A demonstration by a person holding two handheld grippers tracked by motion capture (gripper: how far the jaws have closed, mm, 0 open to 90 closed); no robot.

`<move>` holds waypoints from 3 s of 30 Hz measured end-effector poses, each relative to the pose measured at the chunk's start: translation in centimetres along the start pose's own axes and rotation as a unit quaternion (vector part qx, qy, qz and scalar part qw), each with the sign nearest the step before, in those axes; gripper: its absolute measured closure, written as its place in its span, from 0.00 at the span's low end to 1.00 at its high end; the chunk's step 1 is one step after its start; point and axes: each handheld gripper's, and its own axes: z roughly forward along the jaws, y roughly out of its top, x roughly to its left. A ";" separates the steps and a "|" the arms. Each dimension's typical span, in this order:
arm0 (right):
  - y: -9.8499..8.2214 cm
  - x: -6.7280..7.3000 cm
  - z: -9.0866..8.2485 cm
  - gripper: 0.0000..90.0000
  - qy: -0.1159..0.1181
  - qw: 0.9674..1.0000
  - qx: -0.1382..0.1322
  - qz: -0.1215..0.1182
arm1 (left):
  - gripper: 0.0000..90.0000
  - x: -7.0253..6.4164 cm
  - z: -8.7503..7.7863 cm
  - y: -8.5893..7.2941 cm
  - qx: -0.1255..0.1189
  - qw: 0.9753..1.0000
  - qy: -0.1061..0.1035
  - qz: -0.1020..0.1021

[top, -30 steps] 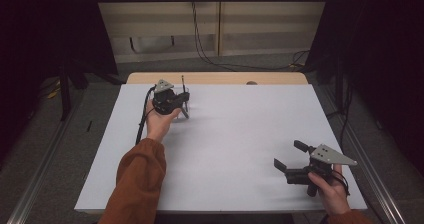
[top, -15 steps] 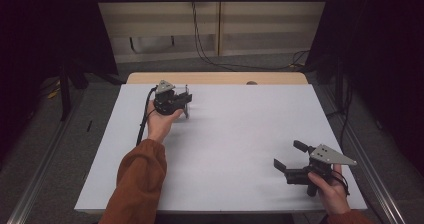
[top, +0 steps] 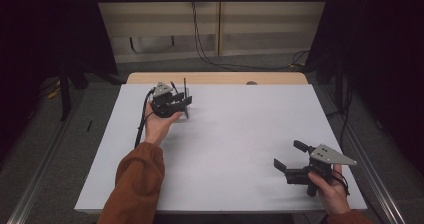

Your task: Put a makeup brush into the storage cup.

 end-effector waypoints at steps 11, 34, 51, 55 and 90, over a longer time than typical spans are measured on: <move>0.0 0.0 0.0 0.00 -0.001 1.000 -0.002 0.001 | 0.55 -0.2 -0.9 -0.3 -0.010 1.000 0.000 0.008; -0.2 -0.6 -0.3 0.00 -0.022 1.000 -0.006 0.007 | 0.13 0.2 -4.5 -0.6 -0.038 0.999 -0.002 -0.011; 0.1 -0.2 -0.4 0.00 -0.023 1.000 -0.011 0.001 | 0.02 -1.0 -8.9 -1.2 -0.056 0.998 -0.022 -0.007; 0.0 -0.2 -0.5 0.00 -0.024 1.000 -0.011 0.000 | 0.02 -1.1 -9.6 -1.5 -0.061 0.998 -0.024 -0.006; 0.0 0.0 -0.6 0.00 -0.021 1.000 -0.010 -0.003 | 0.02 -4.1 -15.2 -6.6 -0.043 0.998 -0.032 0.014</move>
